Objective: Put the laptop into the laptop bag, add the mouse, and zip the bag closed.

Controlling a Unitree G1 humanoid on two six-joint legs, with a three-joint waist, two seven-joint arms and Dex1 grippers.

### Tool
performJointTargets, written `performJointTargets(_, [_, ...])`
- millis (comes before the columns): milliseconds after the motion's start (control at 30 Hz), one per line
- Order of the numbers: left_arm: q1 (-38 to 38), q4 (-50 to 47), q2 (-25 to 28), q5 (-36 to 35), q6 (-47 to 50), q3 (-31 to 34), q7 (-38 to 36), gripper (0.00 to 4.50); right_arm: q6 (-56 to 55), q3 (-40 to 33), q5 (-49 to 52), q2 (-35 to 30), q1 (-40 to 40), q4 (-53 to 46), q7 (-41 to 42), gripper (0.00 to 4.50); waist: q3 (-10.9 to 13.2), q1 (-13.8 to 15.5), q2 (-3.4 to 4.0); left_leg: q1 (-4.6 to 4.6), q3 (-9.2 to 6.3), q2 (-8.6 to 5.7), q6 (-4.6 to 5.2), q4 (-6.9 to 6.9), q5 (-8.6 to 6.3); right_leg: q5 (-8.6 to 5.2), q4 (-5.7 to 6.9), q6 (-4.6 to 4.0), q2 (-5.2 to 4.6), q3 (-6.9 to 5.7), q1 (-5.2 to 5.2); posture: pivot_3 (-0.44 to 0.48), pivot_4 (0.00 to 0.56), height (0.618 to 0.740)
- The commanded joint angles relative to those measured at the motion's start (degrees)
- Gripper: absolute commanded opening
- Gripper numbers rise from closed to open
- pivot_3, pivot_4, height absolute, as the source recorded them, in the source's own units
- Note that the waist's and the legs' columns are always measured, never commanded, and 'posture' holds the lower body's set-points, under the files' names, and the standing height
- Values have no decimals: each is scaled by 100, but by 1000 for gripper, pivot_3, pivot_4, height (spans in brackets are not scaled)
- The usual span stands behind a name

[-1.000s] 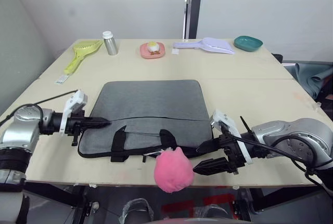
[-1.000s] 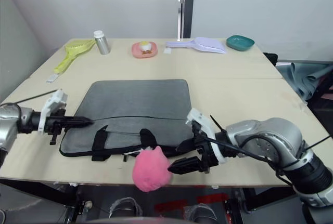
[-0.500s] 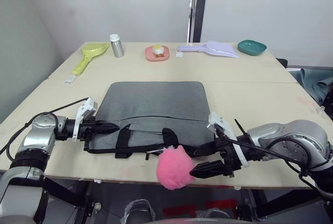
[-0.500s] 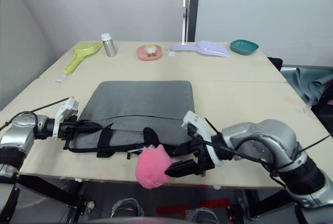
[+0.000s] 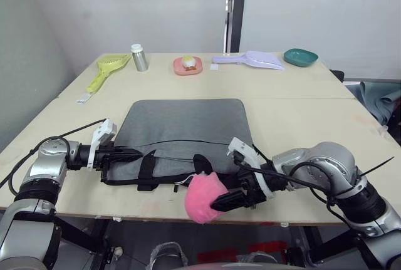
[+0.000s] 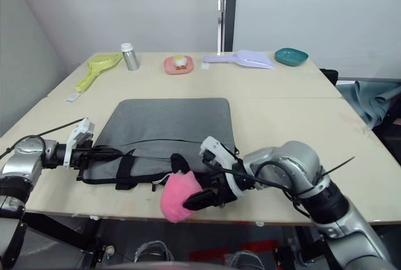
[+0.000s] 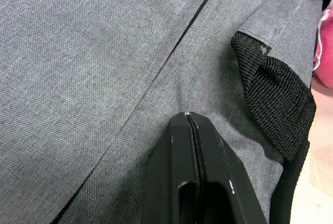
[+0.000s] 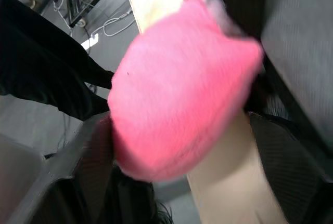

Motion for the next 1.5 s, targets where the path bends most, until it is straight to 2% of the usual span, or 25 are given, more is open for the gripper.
performJointTargets(33, [275, 96, -118, 382, 97, -293, 74, 0, 70, -148, 18, 46, 33, -35, 106, 2412, -2, 7, 2, 0, 1, -4, 0, -3, 0, 0, -6, 1, 0, 1, 0, 0, 150, 740])
performJointTargets(267, [363, 118, -165, 539, -155, -408, 86, 0, 99, -453, 312, -401, 148, -552, 574, 35, -1, 52, 6, 0, 6, -17, 0, -25, 0, -2, -29, 9, -9, 2, 2, 0, 150, 740])
performJointTargets(467, [391, 248, -169, 648, -412, -479, 98, 0, -7, -1332, 768, -1372, 822, -1382, 957, 35, -9, 119, 18, 1, 17, -23, 1, -38, -1, -15, -48, 31, -24, 7, 5, 0, 150, 740])
performJointTargets(633, [388, 433, -164, 759, -611, -561, 103, 0, -445, -1906, 430, -2289, 1428, -1326, 1268, 35, -24, 143, 38, 0, 26, -35, 3, -54, -1, -39, -64, 71, -33, 15, 10, 0, 150, 740])
performJointTargets(767, [329, 613, -164, 830, -796, -593, 93, 0, -1151, -1990, -307, -3105, 2025, -1102, 1712, 35, -32, 128, 46, 3, 27, -62, 5, -67, -2, -75, -67, 131, -46, 22, 8, 0, 150, 740])
performJointTargets(900, [233, 750, -180, 862, -863, -593, 68, 0, -2135, -1881, -1316, -3975, 2841, -646, 2241, 35, -42, 130, 64, 2, 31, -71, 10, -75, -3, -82, -71, 142, -60, 22, 7, 0, 150, 740])
performJointTargets(1067, [196, 846, -187, 876, -965, -626, 54, 0, -3196, -1899, -2194, -4448, 3353, 306, 2785, 35, -46, 105, 63, 3, 32, -73, 16, -75, -4, -83, -70, 143, -68, 21, 8, 0, 150, 740])
performJointTargets(1333, [224, 912, -192, 903, -1161, -647, 35, 0, -4578, -1439, -3589, -4591, 2737, 1649, 3118, 35, -49, 28, 56, 1, 49, -77, 38, -75, -5, -84, -73, 145, -70, 24, 7, 0, 150, 740])
performJointTargets(1500, [339, 847, -191, 895, -1215, -669, -20, 0, -5392, -902, -4515, -4171, 1504, 2518, 3079, 35, -50, -33, 53, -2, 69, -84, 52, -75, -5, -84, -85, 146, -73, 28, 8, 0, 150, 740])
